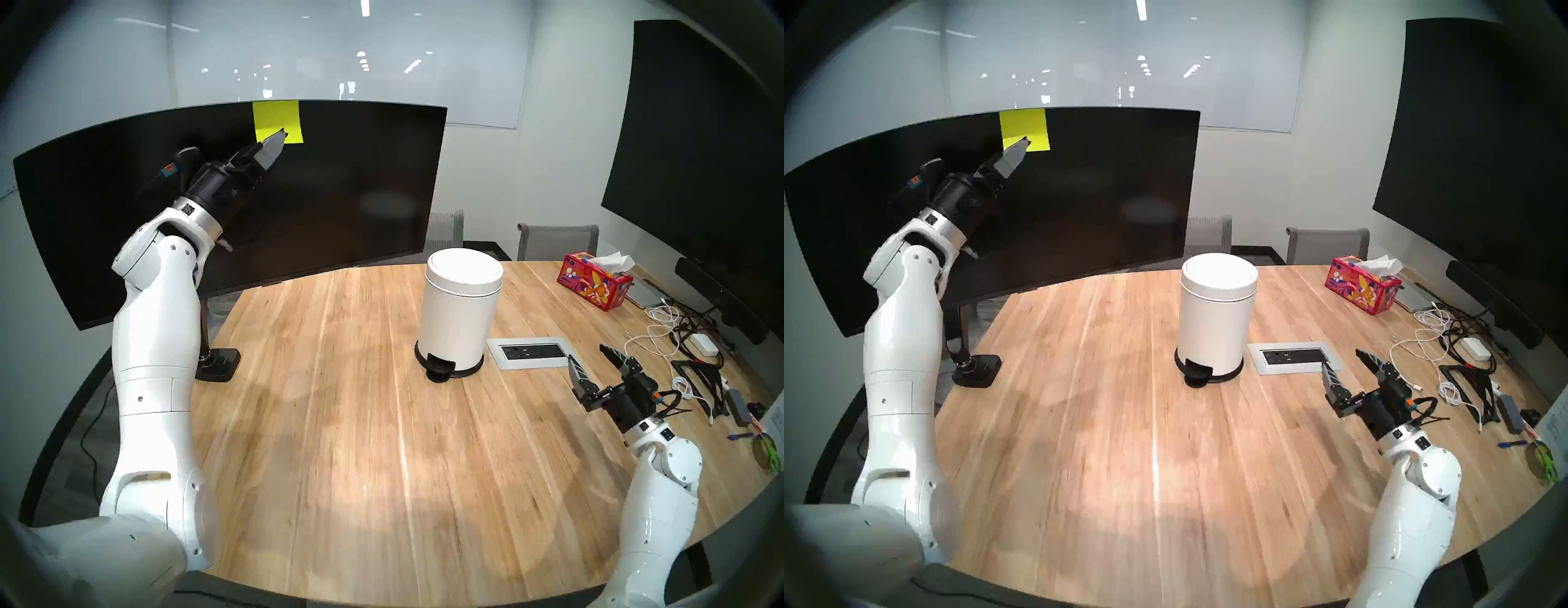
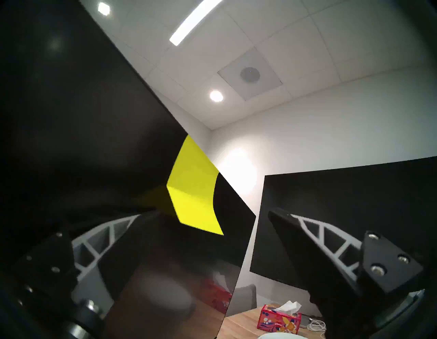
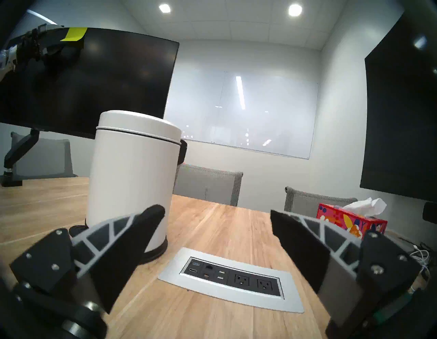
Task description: Peel the sticky note off the monitor, open the trash can lid and drop the sticker into the trash can
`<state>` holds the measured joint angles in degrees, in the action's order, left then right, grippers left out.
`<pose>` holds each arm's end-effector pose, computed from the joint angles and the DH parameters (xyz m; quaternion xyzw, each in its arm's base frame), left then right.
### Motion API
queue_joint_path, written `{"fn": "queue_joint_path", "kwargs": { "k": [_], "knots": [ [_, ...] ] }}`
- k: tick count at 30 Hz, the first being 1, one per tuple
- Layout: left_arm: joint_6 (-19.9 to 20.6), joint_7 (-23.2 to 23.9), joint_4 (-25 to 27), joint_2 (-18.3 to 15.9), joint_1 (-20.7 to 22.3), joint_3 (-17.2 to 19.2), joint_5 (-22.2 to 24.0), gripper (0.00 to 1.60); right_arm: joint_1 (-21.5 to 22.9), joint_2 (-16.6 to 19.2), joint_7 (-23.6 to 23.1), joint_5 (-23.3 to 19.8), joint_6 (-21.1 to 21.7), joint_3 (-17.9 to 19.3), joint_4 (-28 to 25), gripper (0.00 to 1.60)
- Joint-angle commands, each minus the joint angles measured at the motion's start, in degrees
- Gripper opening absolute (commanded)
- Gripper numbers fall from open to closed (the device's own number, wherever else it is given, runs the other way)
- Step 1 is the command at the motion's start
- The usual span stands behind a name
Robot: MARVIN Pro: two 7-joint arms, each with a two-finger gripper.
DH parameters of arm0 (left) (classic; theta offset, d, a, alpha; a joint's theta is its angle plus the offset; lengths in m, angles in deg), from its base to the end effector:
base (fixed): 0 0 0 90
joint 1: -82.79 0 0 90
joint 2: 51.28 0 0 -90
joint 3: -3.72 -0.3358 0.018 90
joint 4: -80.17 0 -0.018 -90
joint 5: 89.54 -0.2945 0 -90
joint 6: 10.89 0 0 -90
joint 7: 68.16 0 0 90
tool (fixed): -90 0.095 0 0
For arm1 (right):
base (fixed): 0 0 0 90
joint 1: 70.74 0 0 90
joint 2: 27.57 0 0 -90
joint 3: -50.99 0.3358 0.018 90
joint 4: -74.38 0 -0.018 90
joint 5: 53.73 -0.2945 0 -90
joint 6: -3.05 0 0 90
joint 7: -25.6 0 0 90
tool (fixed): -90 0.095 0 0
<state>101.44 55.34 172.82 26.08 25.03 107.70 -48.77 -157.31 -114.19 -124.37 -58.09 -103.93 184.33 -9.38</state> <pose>0.4939 0.1059 -0.0546 0.4815 -0.0673 0.8003 0.3508 0.3355 -0.2071 -0.3396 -0.6138 -0.1554 -0.7731 0.0375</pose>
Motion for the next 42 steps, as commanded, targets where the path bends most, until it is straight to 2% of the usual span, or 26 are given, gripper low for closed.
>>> {"fn": "queue_joint_path", "kwargs": {
  "k": [1, 24, 27, 28, 30, 31, 32, 35, 40, 42],
  "knots": [
    [0.2, -0.3, 0.3, 0.5, 2.2, 0.2, 0.8, 1.6, 0.4, 0.0, -0.1, -0.3, 0.0, -0.1, -0.9, 1.6],
    [0.9, -2.0, -0.2, 0.9, 3.4, -0.4, 0.3, 1.6, 0.4, 0.0, -0.1, -0.3, 0.0, -0.1, -0.9, 1.6],
    [0.9, -2.1, -0.3, 0.9, 3.4, -0.5, 0.4, 1.43, 0.4, 0.0, -0.1, -0.3, 0.0, -0.1, -0.9, 1.6],
    [0.9, -2.2, -0.4, 0.9, 3.5, -0.5, 0.4, 1.16, 0.4, 0.0, -0.1, -0.3, 0.0, -0.1, -0.9, 1.6],
    [0.8, -2.2, -0.6, 0.9, 3.5, -0.6, 0.4, 0.83, 0.4, 0.0, -0.1, -0.3, 0.0, -0.1, -0.9, 1.6],
    [0.7, -2.3, -0.7, 0.9, 3.6, -0.7, 0.4, 0.82, 0.4, 0.0, -0.1, -0.3, 0.0, -0.1, -0.9, 1.6],
    [0.6, -2.3, -0.9, 0.9, 3.6, -0.7, 0.3, 0.88, 0.4, 0.0, -0.1, -0.3, 0.0, -0.1, -0.9, 1.6],
    [0.4, -2.3, -1.2, 0.9, 3.7, -0.9, 0.3, 0.87, 0.4, 0.0, -0.1, -0.3, 0.0, -0.1, -0.9, 1.6],
    [0.0, -2.3, -1.9, 0.9, 3.8, -1.3, 0.2, 1.09, 0.4, 0.0, -0.1, -0.3, 0.0, -0.1, -0.9, 1.6],
    [-0.1, -2.3, -2.1, 1.0, 3.8, -1.3, 0.2, 1.06, 0.4, 0.0, -0.1, -0.3, 0.0, -0.1, -0.9, 1.6]
  ]
}}
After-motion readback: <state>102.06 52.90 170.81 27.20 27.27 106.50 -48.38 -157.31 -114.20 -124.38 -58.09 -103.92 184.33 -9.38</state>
